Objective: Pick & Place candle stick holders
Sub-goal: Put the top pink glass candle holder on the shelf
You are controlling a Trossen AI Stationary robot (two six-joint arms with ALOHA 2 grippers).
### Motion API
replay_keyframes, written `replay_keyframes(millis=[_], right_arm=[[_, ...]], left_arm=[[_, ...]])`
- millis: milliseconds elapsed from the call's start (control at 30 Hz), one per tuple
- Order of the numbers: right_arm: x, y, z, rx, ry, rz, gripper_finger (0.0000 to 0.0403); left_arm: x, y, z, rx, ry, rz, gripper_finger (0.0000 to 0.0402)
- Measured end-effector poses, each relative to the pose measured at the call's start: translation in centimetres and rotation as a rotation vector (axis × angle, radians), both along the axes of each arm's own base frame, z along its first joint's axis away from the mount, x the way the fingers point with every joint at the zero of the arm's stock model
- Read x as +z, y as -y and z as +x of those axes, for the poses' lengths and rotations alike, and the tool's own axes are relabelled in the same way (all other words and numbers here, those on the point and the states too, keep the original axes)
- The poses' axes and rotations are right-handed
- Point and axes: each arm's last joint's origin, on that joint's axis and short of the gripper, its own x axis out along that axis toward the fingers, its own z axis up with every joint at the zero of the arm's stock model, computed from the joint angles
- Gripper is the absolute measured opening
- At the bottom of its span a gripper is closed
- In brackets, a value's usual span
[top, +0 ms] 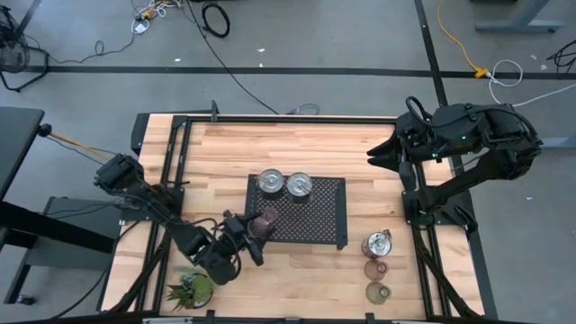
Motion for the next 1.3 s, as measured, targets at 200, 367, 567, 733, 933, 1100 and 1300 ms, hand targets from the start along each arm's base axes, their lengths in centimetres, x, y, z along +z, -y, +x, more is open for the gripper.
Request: replay_keyframes(millis=[200, 367, 567, 733, 933, 1100, 1300], right_arm=[[0.0, 0.0, 0.0, 0.009, -0.001, -0.014, 0.0110], [0.0, 0.0, 0.0, 0.013, -0.002, -0.011, 0.0110], [0.0, 0.0, 0.0, 0.017, -0.003, -0.006, 0.0110], [0.0, 0.0, 0.0, 0.017, -0.003, -0.006, 0.0110], [0.0, 0.0, 0.0, 0.016, -0.003, -0.006, 0.0110], [0.0, 0.0, 0.0, 0.016, -0.002, -0.007, 0.0110], [0.0, 0.0, 0.0, 0.015, -0.001, -0.007, 0.0110]], left_arm=[[1.0, -1.1, 1.9, -0.121, -0.040, 0.025, 0.0304], [0.1, -2.0, 1.9, -0.102, -0.027, 0.021, 0.0304], [-1.6, -2.5, -0.2, -0.136, 0.127, -0.044, 0.0304], [-1.2, -2.8, -1.3, -0.154, 0.193, 0.017, 0.0304], [-2.4, -3.7, -0.7, -0.178, 0.159, 0.009, 0.0304], [-3.5, -4.1, 0.0, -0.170, 0.137, 0.011, 0.0304], [-3.7, -4.1, 0.2, -0.167, 0.151, -0.003, 0.0304]])
